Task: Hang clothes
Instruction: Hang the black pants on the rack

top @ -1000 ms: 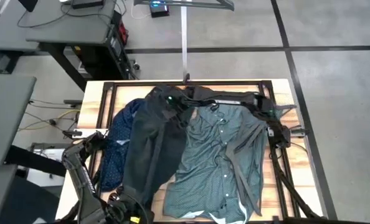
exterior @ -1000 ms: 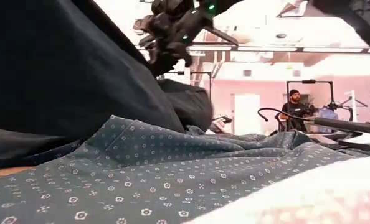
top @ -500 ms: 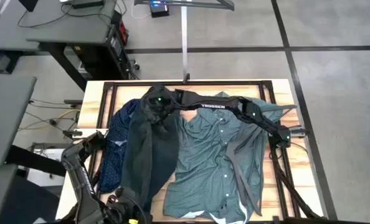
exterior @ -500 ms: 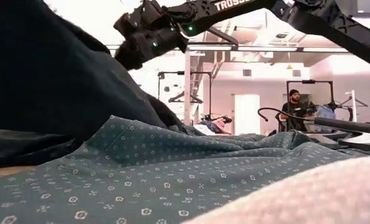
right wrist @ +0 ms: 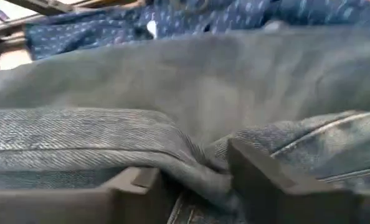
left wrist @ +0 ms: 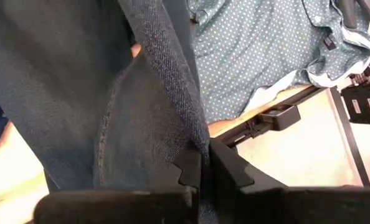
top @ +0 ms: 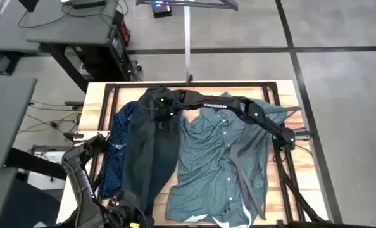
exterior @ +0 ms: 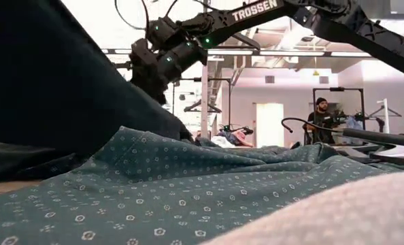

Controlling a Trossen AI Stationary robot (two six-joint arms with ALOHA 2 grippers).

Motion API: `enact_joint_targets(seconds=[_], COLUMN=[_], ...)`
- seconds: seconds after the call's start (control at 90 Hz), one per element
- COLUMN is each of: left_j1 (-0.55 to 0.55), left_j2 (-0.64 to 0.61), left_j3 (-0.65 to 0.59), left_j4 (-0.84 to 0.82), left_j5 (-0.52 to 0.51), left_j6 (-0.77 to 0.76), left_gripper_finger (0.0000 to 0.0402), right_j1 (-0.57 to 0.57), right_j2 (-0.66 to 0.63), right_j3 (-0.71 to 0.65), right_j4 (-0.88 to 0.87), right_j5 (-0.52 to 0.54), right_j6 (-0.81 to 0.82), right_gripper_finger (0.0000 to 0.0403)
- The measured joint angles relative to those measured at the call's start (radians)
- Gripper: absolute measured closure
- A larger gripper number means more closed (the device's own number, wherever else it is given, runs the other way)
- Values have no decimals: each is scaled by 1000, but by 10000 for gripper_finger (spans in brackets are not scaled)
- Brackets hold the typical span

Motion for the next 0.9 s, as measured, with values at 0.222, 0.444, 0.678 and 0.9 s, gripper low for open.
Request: enact_joint_targets(seconds=[0.222, 0.444, 0.678, 0.9], left_j1=[-17, -28, -27, -27], left_j2=[0, 0, 0, -1], left_j3=[0, 2, 2, 2], left_j4=[24, 18, 15, 23], left_j5=[21, 20, 20, 20], left_j6=[11, 38, 52, 94], left_gripper_finger=[401, 401, 401, 401], right_j1=[-7, 2, -28, -16], right_j2=[-131, -213, -210, -341], right_j3=[0, 1, 0, 0], right_j4=[-141, -155, -168, -346], right_j5=[-146, 31, 300, 229], right_j6=[-10, -155, -162, -204], right_gripper_finger=[164, 159, 163, 164])
